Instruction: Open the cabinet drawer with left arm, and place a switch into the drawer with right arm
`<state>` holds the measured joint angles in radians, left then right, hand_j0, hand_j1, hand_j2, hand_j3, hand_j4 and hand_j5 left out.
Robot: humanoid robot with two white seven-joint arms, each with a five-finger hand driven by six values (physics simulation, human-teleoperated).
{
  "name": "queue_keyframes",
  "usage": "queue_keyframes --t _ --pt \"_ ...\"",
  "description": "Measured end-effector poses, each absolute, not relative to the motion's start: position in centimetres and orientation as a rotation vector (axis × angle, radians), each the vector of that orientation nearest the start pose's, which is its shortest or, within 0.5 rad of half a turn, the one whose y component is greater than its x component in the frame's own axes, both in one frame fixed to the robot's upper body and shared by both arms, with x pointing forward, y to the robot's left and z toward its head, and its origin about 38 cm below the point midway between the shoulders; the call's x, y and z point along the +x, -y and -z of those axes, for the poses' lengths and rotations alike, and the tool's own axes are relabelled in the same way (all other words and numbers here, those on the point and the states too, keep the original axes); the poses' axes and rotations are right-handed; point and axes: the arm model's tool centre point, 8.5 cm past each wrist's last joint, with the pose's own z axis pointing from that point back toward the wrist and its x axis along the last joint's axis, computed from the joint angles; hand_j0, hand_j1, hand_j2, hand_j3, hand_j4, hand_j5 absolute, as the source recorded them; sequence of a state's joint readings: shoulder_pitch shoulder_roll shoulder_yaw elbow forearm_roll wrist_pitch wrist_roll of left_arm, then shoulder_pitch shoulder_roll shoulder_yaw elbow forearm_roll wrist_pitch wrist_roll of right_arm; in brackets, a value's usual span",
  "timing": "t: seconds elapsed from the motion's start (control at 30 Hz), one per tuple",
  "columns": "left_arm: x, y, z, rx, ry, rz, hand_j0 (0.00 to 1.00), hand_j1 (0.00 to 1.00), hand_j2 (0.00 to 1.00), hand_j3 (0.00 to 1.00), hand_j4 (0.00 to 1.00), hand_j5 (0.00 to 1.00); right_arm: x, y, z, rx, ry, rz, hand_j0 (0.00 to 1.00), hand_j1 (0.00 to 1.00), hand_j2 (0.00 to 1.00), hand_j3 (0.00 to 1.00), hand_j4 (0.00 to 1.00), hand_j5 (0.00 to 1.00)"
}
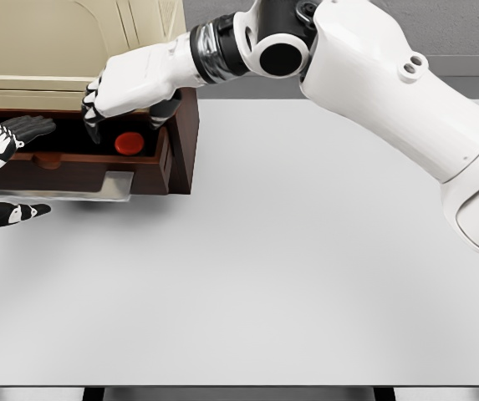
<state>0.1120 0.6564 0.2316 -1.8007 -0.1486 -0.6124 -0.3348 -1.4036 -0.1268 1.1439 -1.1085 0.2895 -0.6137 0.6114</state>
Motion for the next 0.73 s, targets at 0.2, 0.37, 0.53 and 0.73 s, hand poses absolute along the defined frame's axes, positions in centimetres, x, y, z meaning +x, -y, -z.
queue_keyframes --t 0.2,0.37,0.53,0.73 --pt "31.2 -37.9 -23.3 0.501 1.951 1.284 1.0 1.0 1.0 1.0 1.0 1.0 44.8 -1.5 -35.1 0.185 -1.645 2.587 1.0 1.0 1.0 1.0 1.0 1.0" --pt "31.1 -37.8 -23.3 0.5 1.951 1.284 1.0 1.0 1.0 1.0 1.0 1.0 42.0 8.9 -32.3 0.217 -1.681 2.624 1.0 1.0 1.0 1.0 1.0 1.0" --pt "31.2 -37.6 -23.2 0.495 1.959 1.273 1.0 1.0 1.0 1.0 1.0 1.0 41.6 23.4 -28.6 0.427 -1.854 2.855 1.0 1.0 1.0 1.0 1.0 1.0" --pt "31.1 -37.5 -23.1 0.491 1.962 1.265 1.0 1.0 1.0 1.0 1.0 1.0 43.3 31.4 -30.7 0.724 -1.941 2.947 1.0 1.0 1.0 1.0 1.0 1.0"
